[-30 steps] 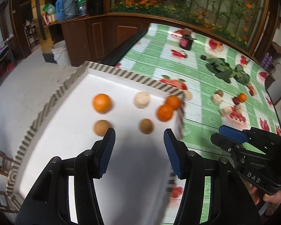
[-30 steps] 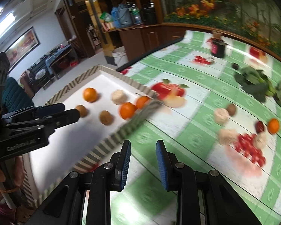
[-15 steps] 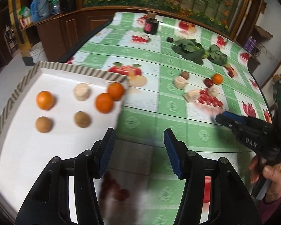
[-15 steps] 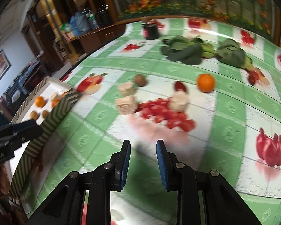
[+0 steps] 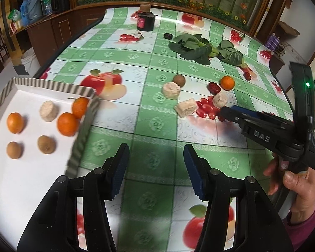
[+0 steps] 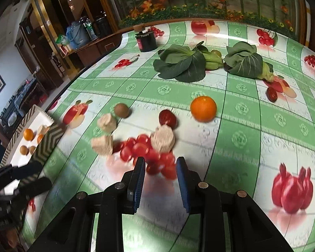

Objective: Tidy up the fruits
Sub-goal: 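Grasp a square beige bun with the left gripper while the right grasps a hexagonal bun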

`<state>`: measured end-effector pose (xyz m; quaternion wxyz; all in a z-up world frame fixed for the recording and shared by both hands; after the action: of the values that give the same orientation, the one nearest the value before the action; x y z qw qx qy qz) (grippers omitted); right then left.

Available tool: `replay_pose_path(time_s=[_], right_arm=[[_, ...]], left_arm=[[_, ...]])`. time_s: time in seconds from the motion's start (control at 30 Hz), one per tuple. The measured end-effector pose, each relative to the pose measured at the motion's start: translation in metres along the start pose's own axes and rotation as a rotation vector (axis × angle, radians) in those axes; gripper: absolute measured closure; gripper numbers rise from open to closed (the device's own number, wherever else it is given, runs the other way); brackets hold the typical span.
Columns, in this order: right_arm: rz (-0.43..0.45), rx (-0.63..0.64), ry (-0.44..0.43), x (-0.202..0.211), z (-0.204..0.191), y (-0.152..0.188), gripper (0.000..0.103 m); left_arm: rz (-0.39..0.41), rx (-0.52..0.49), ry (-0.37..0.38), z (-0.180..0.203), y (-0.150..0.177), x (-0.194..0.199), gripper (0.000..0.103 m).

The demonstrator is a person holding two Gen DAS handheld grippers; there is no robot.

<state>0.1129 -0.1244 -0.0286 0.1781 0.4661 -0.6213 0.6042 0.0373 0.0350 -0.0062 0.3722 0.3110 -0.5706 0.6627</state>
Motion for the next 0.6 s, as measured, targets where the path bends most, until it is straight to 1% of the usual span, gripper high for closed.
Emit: replay_pose_path(time_s=[0.13,0.27,0.33,0.47,0.6], right_arm=[[0.017,0.007,0.014,-0.010,0.001,-0.011,0.073],[0.048,0.020,0.004,-0.017,0.001,-0.019,0.074],[0.058,0.029,0.012,-0.017,0.001,-0.018,0.077],[0.041,0.054,0.017,-0.012,0.002,-0.013,0.078],[0.038,0.014,0.006,-0.005,0.014,-0.011,0.078]], left_arm=[[-0.012,0.011,0.000,0.007,-0.006,-0.010,0.049],[-0.014,0.018,-0.008,0.012,-0.013,-0.020,0.049],[-0.020,0.022,-0.009,0.015,-0.017,-0.026,0.049],[-0.035,0.013,-0.014,0.023,-0.021,-0.040,0.049],[-0.033,0.021,-0.012,0.031,-0.029,-0.053,0.049]])
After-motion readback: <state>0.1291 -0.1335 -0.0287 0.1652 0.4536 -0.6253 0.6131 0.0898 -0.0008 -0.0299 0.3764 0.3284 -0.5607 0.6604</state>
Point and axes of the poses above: each gripper's, at about its wrist camera, not at the fingertips, and x roughly against the way its jaws point, z to its right, y to its underside, the point moved 6 cm from there along -x, roughly the way its jaws point, and after that the axes turned 1 degree about x, right-handed, at the moved point
